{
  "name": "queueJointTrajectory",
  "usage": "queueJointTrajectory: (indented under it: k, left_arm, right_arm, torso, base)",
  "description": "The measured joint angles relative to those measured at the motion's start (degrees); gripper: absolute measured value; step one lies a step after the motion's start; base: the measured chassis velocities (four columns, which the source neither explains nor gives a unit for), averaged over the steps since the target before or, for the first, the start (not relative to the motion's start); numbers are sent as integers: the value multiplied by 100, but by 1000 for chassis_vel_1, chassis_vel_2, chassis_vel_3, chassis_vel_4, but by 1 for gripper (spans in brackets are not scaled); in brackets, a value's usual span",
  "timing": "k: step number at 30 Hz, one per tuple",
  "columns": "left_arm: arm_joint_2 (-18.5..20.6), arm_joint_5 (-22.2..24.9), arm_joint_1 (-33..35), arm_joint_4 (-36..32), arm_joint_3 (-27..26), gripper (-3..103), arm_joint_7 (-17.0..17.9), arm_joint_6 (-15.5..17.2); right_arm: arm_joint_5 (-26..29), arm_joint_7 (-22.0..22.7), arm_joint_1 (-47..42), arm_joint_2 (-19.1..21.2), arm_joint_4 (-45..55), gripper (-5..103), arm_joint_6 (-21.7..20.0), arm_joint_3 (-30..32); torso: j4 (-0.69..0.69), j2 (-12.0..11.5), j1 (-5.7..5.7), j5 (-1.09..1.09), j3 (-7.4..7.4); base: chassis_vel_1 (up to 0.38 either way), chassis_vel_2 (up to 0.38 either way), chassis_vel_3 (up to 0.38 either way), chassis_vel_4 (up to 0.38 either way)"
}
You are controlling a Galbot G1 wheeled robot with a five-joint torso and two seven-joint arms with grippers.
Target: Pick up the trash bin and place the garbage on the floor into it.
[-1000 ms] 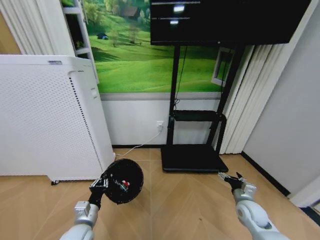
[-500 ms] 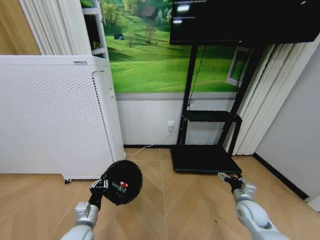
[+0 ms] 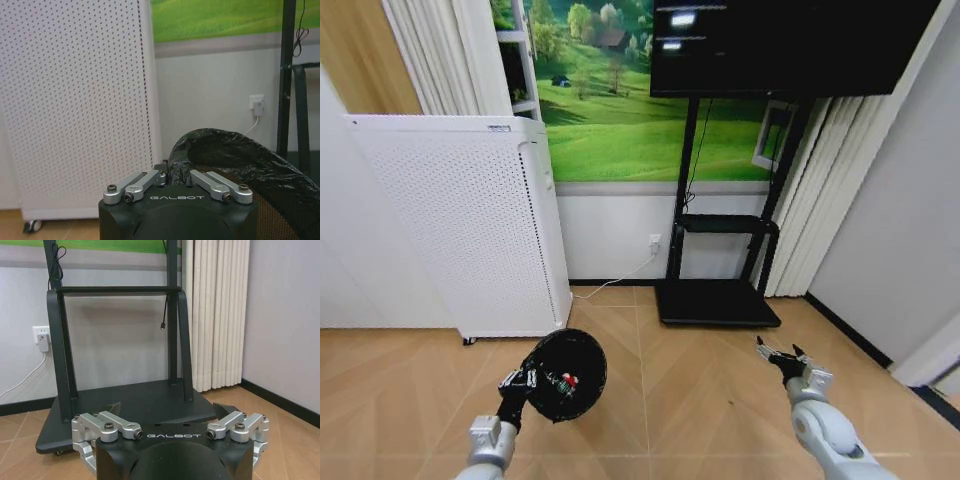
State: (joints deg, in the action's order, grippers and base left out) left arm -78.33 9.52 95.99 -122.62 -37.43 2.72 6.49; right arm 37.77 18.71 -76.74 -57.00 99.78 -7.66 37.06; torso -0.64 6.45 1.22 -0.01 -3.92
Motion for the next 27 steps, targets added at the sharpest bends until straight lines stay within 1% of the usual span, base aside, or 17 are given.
queueJointTrajectory:
  k: [4,5,6,8,9,11,13,14,15,17,18,20,25,27]
  left_arm:
    - [-5,-67,247,106,-47,7,34,-33]
    - [-31,-104,408,206,-73,7,75,-83]
    - [-31,-104,408,206,-73,7,75,-83]
    - [-78,-177,556,439,-110,7,117,-216]
    - [-78,-177,556,439,-110,7,117,-216]
    - [-156,-193,482,724,-122,7,181,-315]
    - [-191,-210,461,815,-95,7,210,-346]
    - [-233,-293,459,912,-44,7,232,-414]
    - [-233,-293,459,912,-44,7,232,-414]
    - [-293,-464,480,1044,35,7,235,-600]
    - [-293,-464,480,1044,35,7,235,-600]
    - [-362,-521,488,1170,111,7,244,-707]
    - [-386,-527,493,1218,120,7,244,-770]
    - [-380,-583,451,1306,58,7,244,-891]
  right_arm:
    - [0,0,0,0,-1,100,0,0]
    - [0,0,-1,0,-1,100,0,0]
    - [0,0,-1,0,-1,100,0,0]
    - [0,0,0,0,-1,100,0,0]
    - [0,0,0,0,-1,100,0,0]
    - [0,-1,1,0,-1,100,0,0]
    - [0,-1,1,0,0,100,0,0]
    - [0,-1,1,0,0,100,0,0]
    - [0,-1,1,0,0,100,0,0]
    - [0,0,1,0,0,100,0,0]
    - [0,0,1,0,0,100,0,0]
    - [0,-1,0,0,-1,100,0,0]
    - [0,-1,0,0,-1,100,0,0]
    - [0,-1,0,0,-1,100,0,0]
  torso:
    - [-4,0,0,2,0]
    - [-3,0,1,1,-1]
    - [-3,0,1,1,-1]
    - [1,-1,3,1,-3]
    - [1,-1,3,1,-3]
    - [-1,-2,5,1,-4]
    - [-3,-2,5,1,-4]
    - [-3,-2,5,1,-4]
    - [-3,-2,5,1,-4]
    - [-3,-1,4,1,-3]
    - [-3,-1,4,1,-3]
    - [-3,-1,4,1,-3]
    - [-3,-1,4,2,-3]
    - [-3,-1,4,1,-3]
  base:
    - [69,-100,-84,126]
    - [0,0,0,0]
    - [0,0,0,0]
    - [-43,65,71,-60]
    - [-53,65,88,-64]
    - [-47,62,80,-38]
    - [-21,24,36,-18]
    - [0,0,0,0]
    - [0,0,0,0]
    - [0,0,0,0]
    - [0,0,0,0]
    - [0,0,0,0]
    - [0,0,0,0]
    - [0,0,0,0]
